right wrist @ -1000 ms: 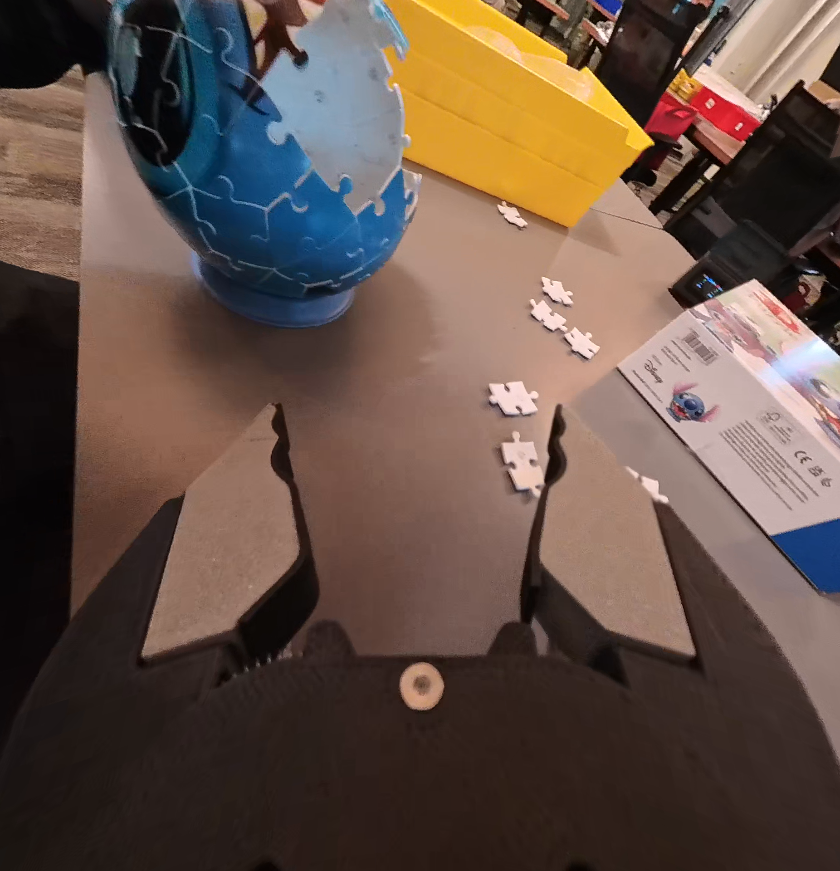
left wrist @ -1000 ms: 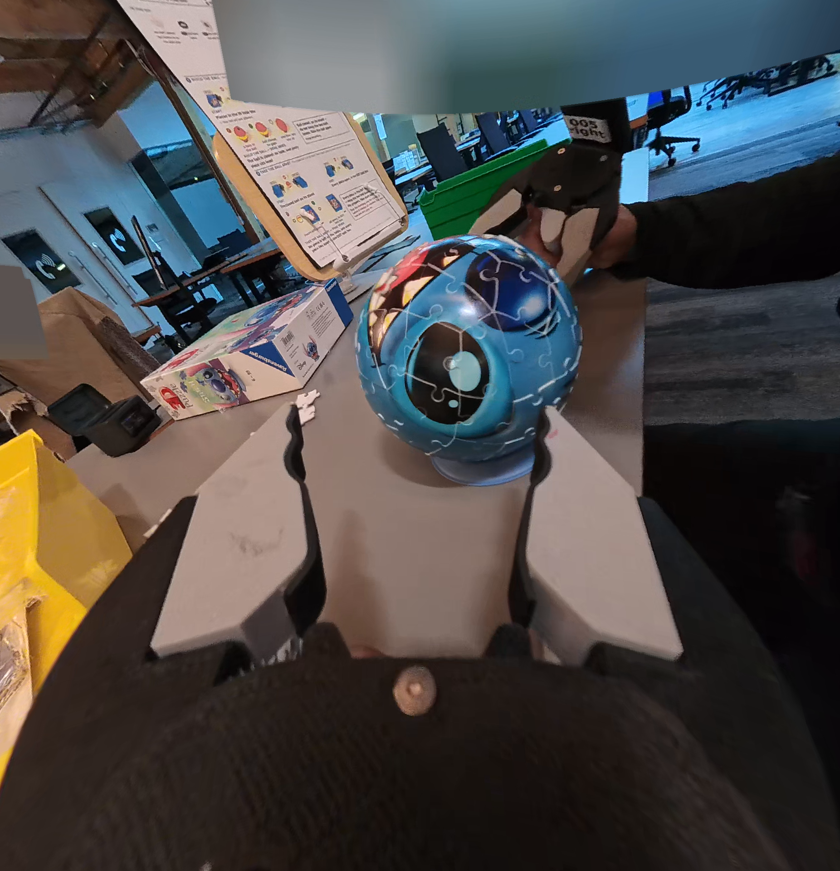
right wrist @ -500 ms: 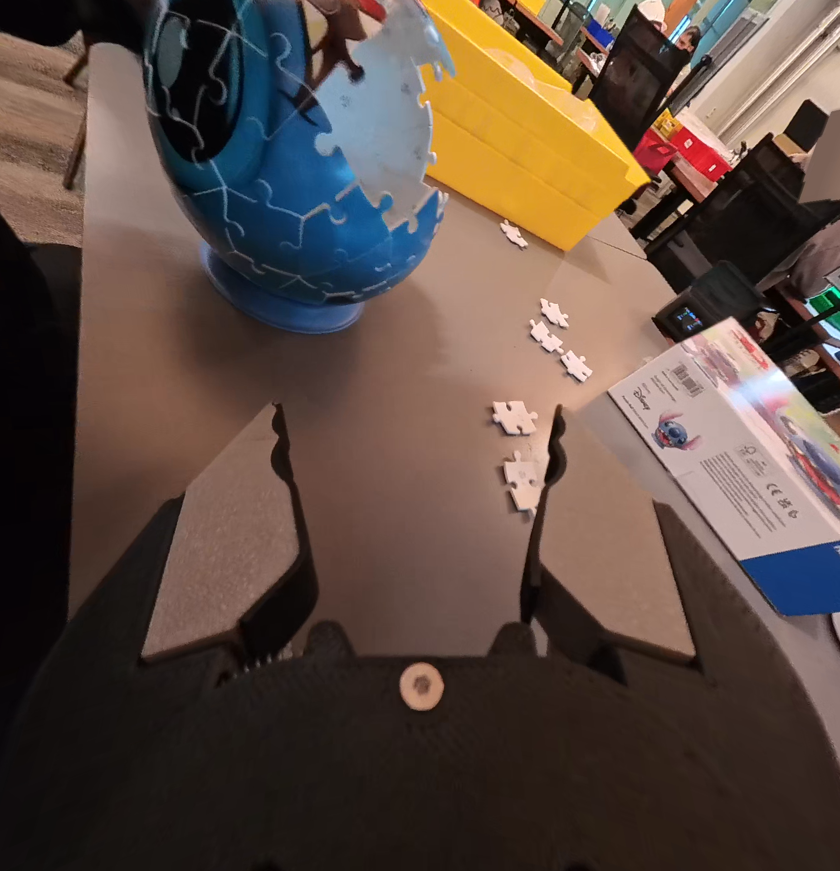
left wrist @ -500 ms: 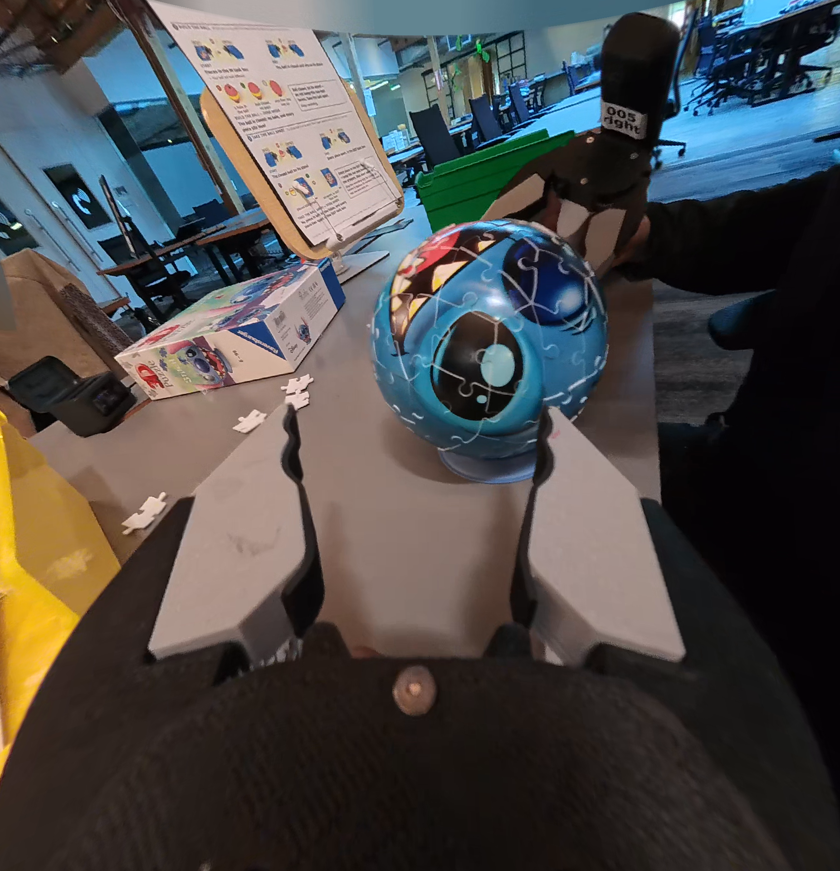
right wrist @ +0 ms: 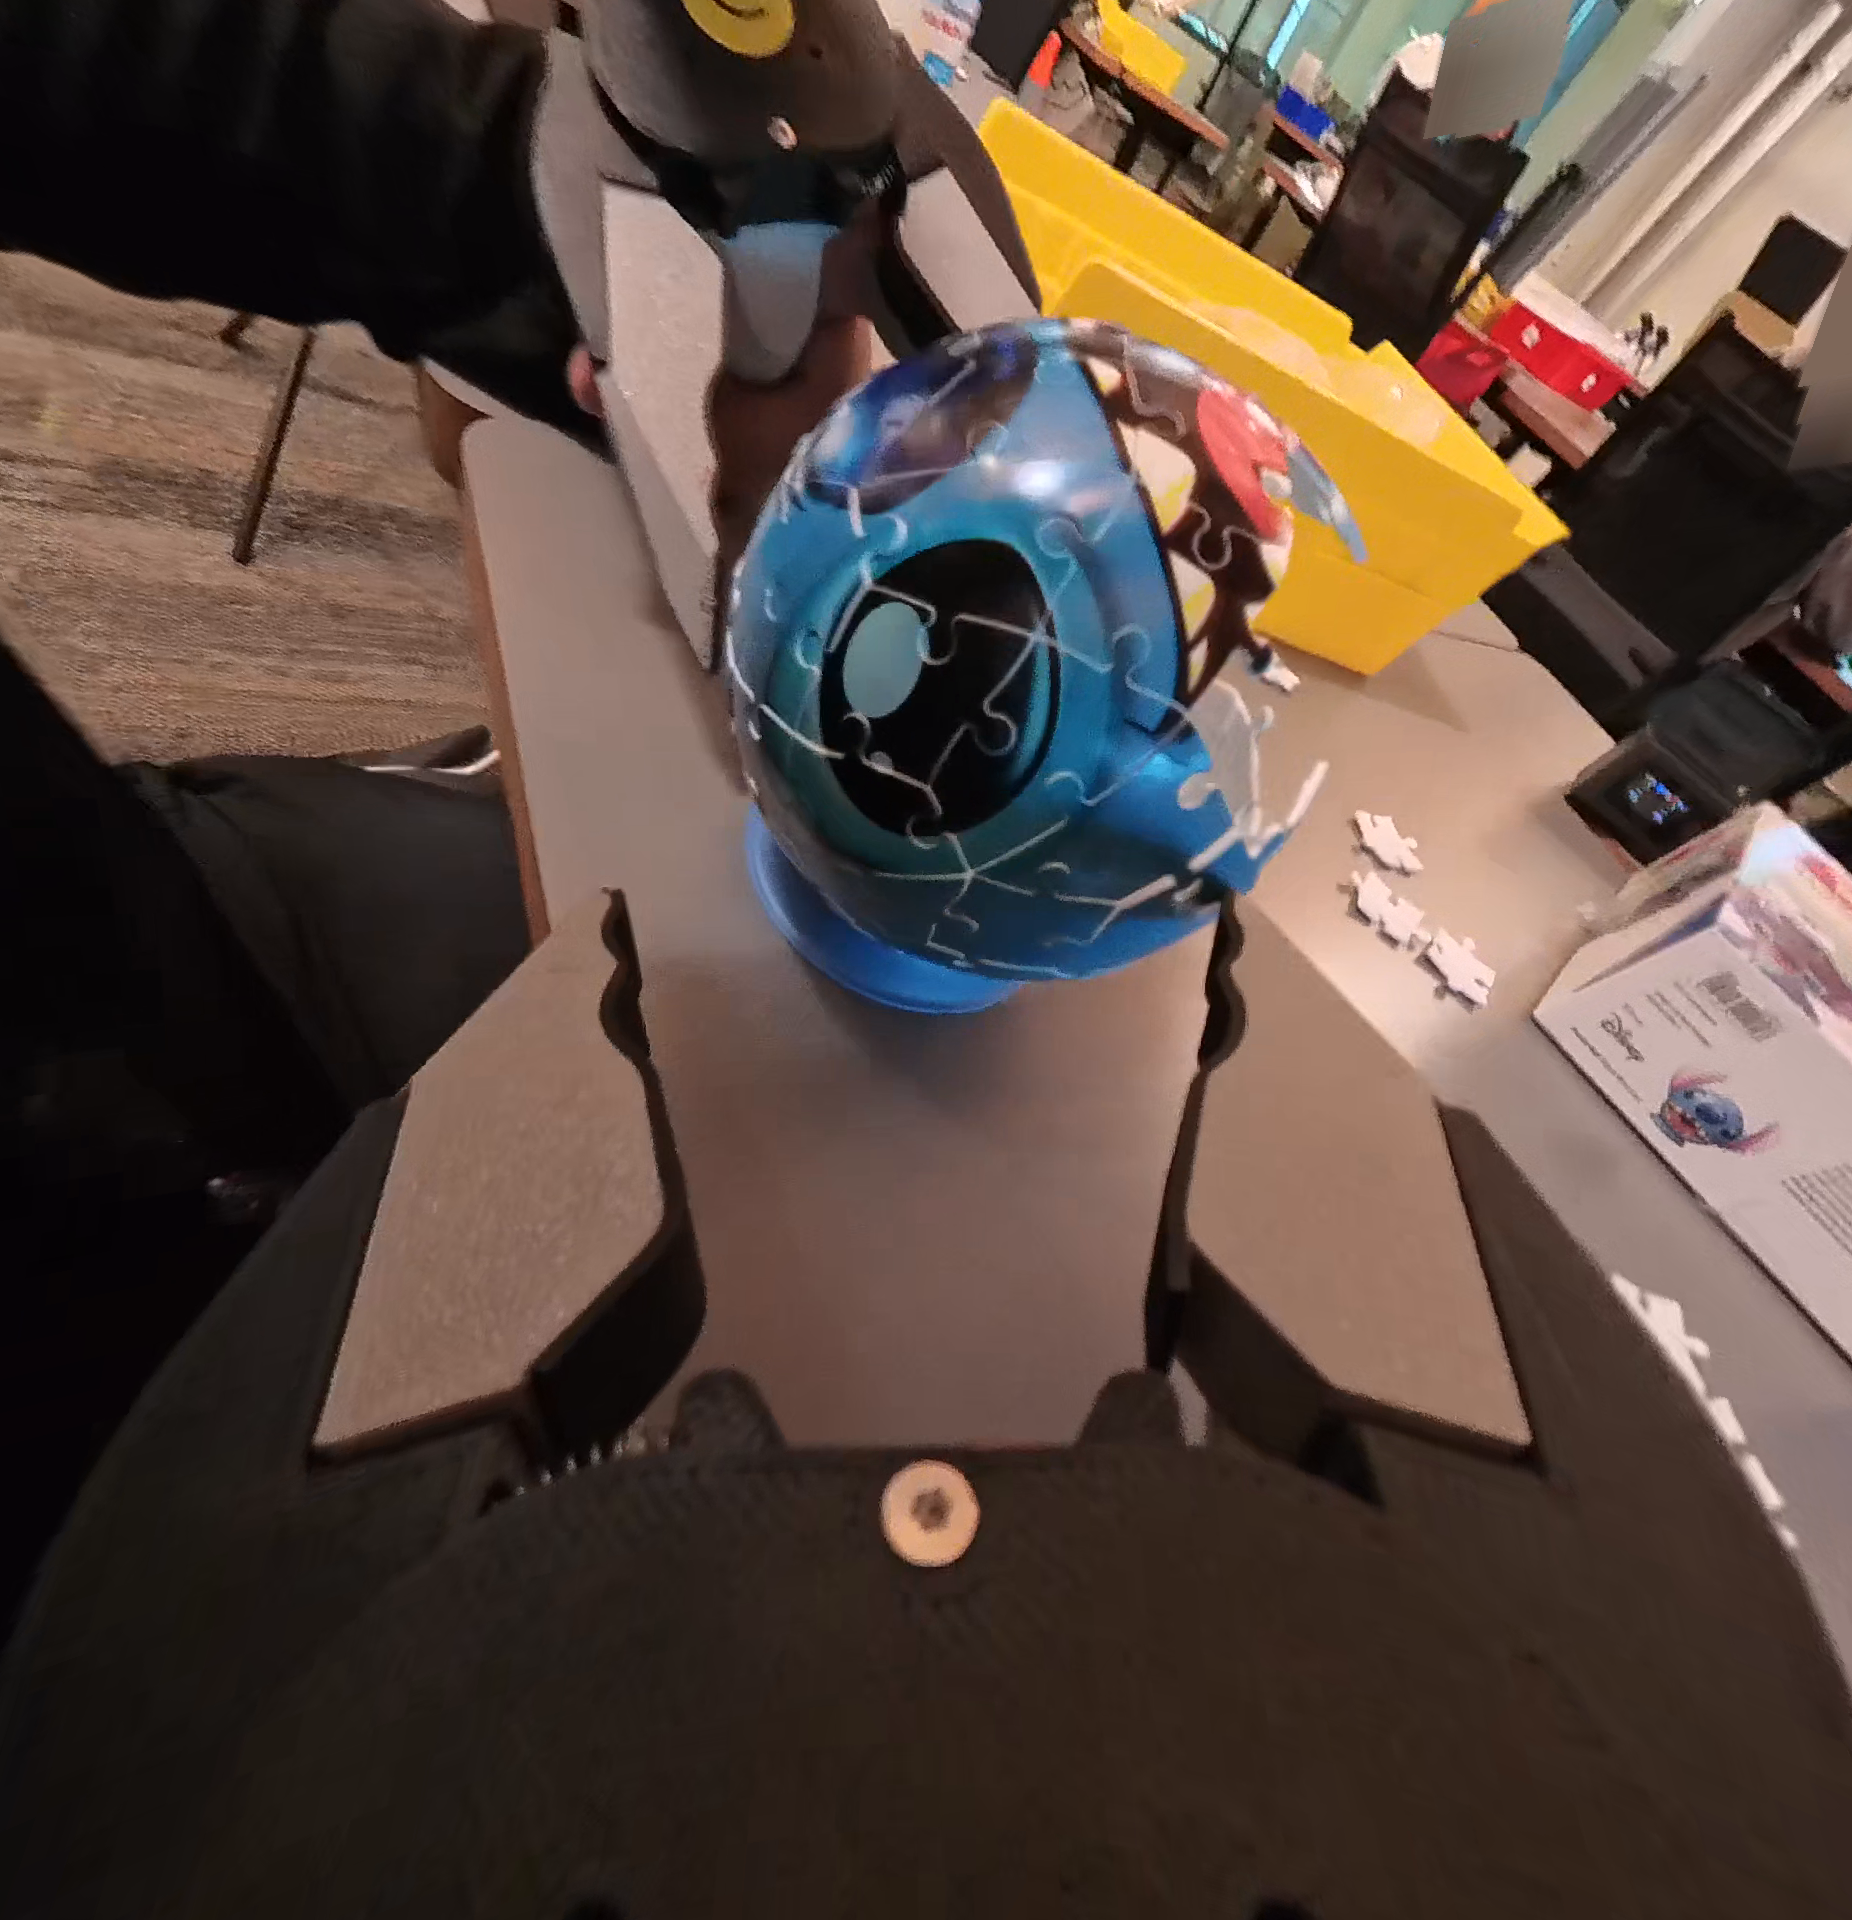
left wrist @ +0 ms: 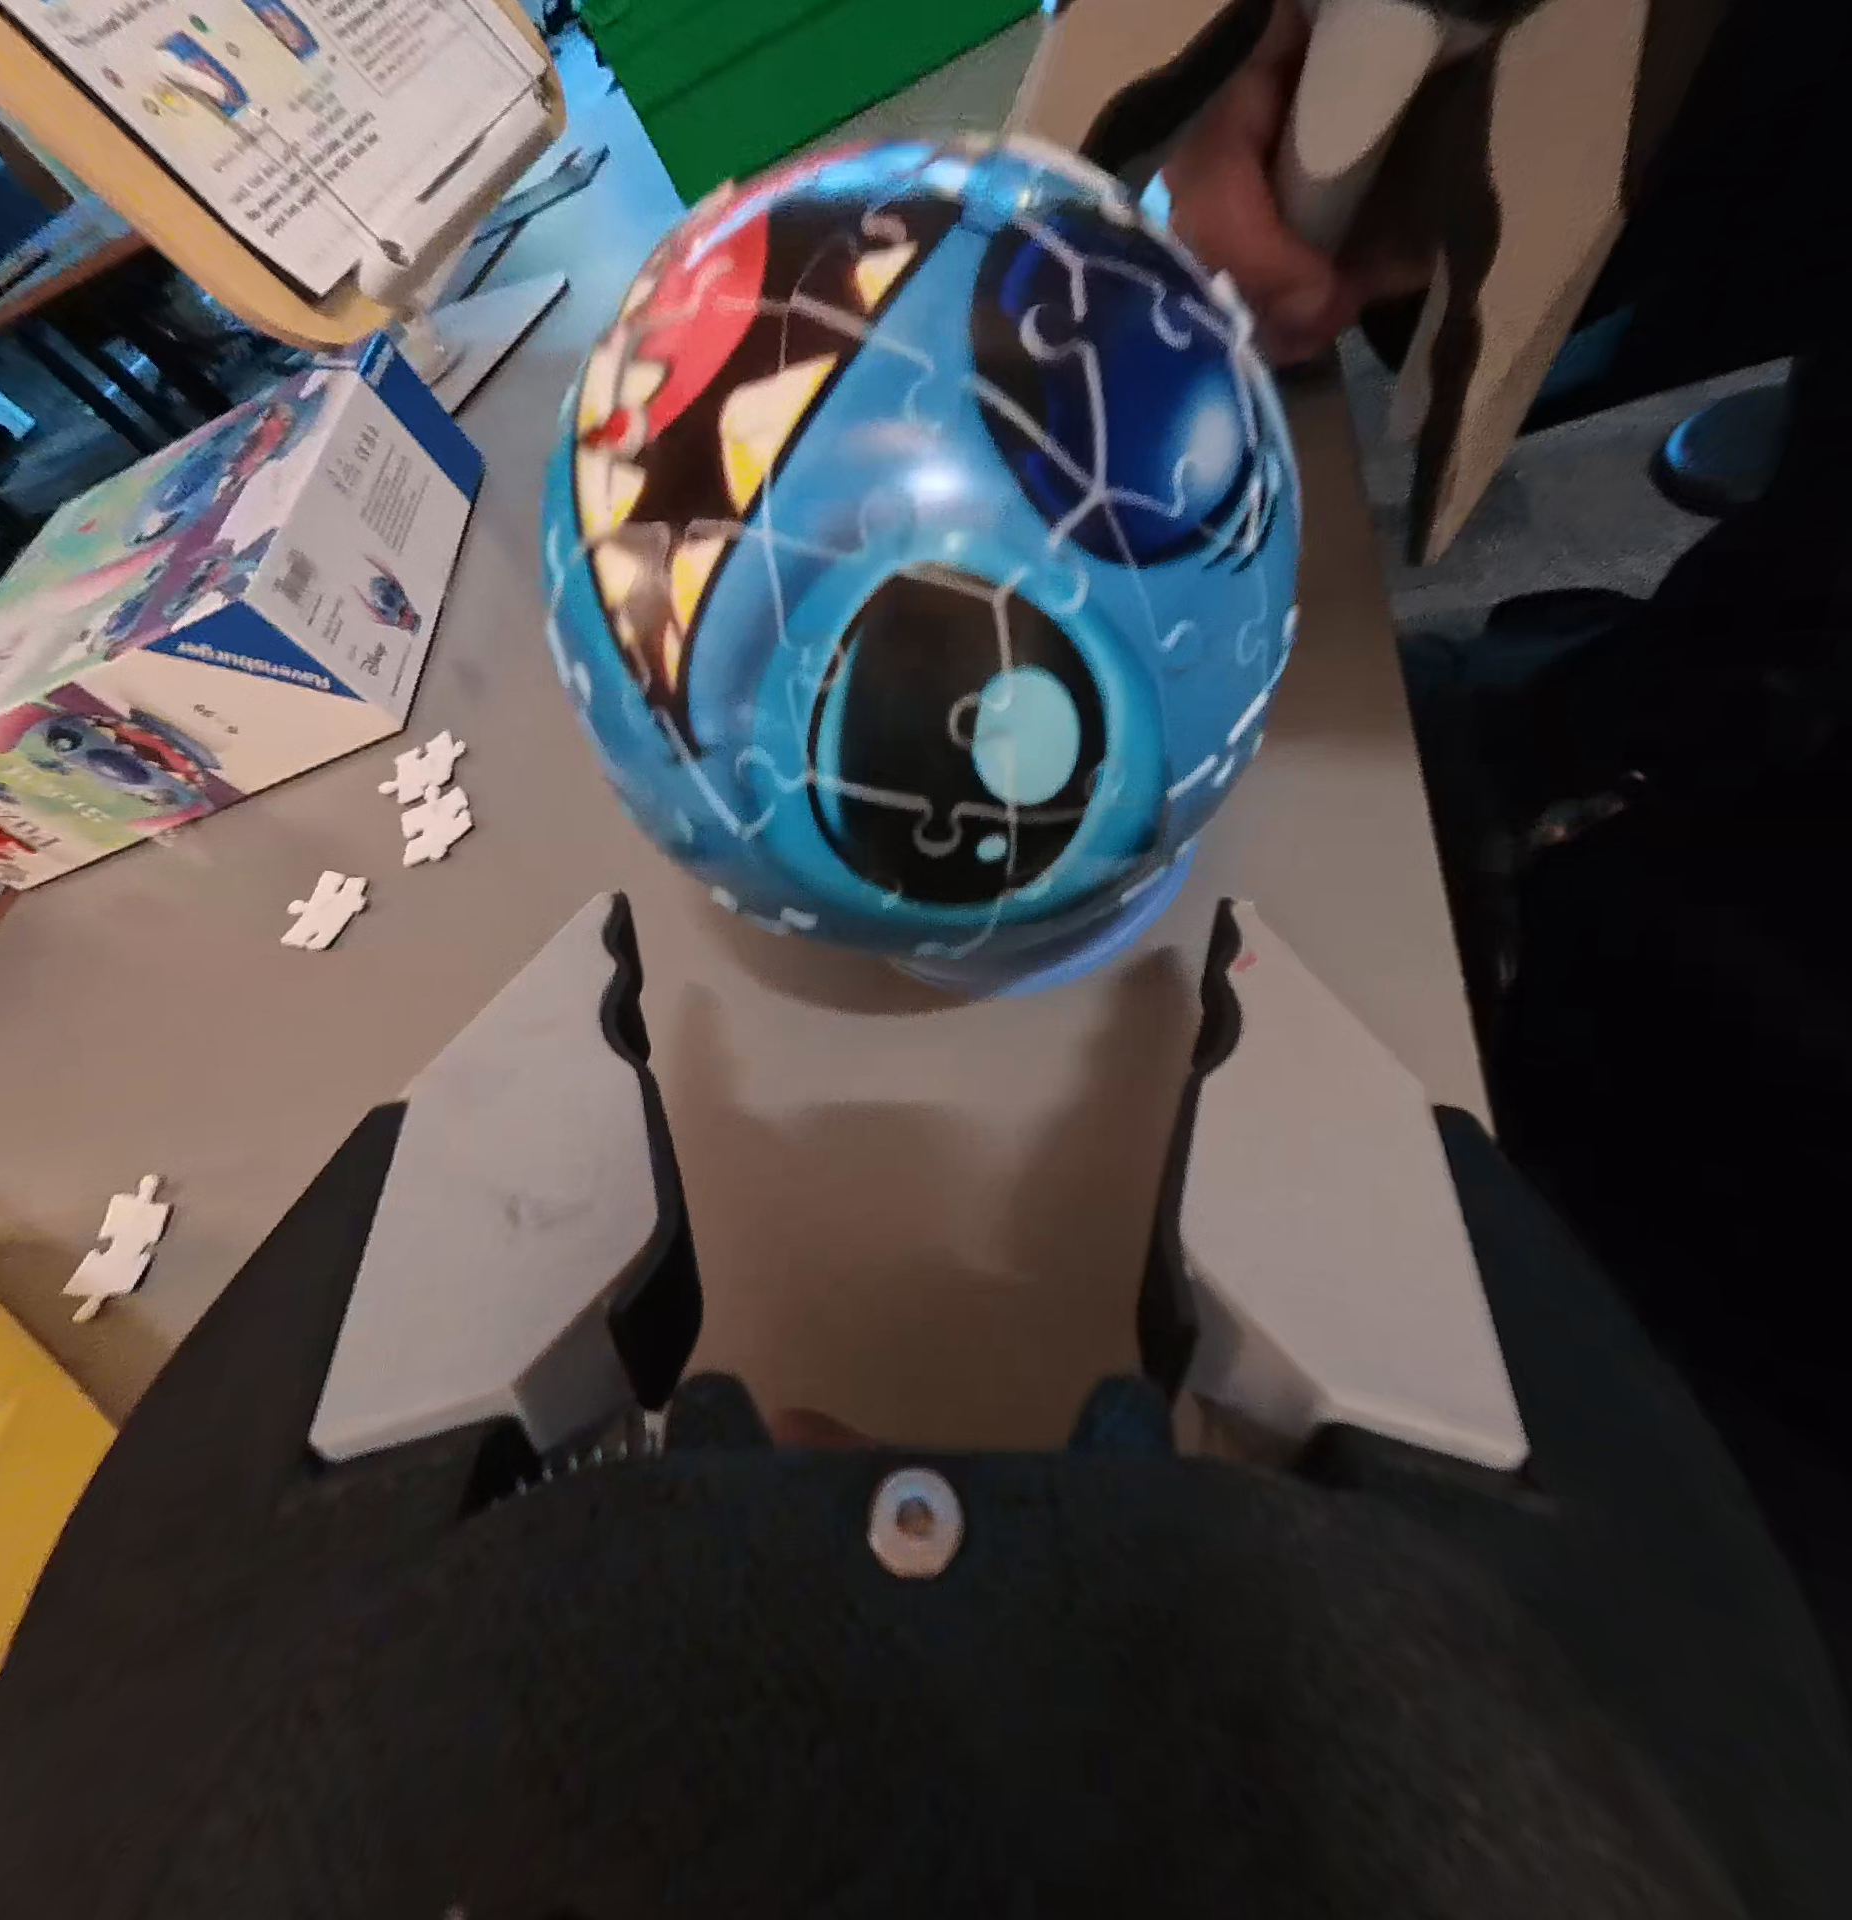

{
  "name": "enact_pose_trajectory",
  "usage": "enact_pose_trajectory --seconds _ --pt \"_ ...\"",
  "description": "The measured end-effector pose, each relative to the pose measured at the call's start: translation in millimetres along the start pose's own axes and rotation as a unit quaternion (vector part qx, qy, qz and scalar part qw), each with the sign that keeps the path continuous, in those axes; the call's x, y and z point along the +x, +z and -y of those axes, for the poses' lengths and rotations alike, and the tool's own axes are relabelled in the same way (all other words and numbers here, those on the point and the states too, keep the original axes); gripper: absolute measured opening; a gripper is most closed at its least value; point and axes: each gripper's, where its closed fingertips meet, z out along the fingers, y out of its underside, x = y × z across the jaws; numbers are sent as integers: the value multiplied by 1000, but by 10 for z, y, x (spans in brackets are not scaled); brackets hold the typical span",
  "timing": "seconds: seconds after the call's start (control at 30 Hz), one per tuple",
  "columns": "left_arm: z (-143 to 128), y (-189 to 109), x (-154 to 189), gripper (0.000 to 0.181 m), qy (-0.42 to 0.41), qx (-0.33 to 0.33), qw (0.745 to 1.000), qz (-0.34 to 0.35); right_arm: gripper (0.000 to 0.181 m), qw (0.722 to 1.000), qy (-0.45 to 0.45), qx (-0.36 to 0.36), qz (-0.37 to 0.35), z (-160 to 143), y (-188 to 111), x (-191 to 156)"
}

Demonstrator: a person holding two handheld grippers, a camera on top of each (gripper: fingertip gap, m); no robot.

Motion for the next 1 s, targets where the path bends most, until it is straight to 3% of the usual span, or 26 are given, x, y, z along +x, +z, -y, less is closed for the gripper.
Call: enact_pose_trajectory --seconds 0.1,0.23,0.53,0.63,0.73,0.87,1.0 --pt "121 49 33 108 -16 22 1000 4 112 1000 8 -18 -18 -27 62 48" --pt "134 26 26 102 -25 18 999 35 101 999 42 -8 -14 -2 75 121" --pt "304 -62 26 98 -178 43 983 27 90 961 244 2 133 -29 81 219" --pt "304 -91 23 95 -183 58 981 20 91 964 232 7 128 -60 69 248" --pt "115 -70 -54 97 -90 15 994 67 90 977 183 21 112 -30 40 252" --pt "-62 125 -26 106 20 -57 996 73 91 994 85 0 66 -71 119 262" --pt "15 223 -68 105 18 -43 997 67 99 998 31 -34 32 -138 195 298"
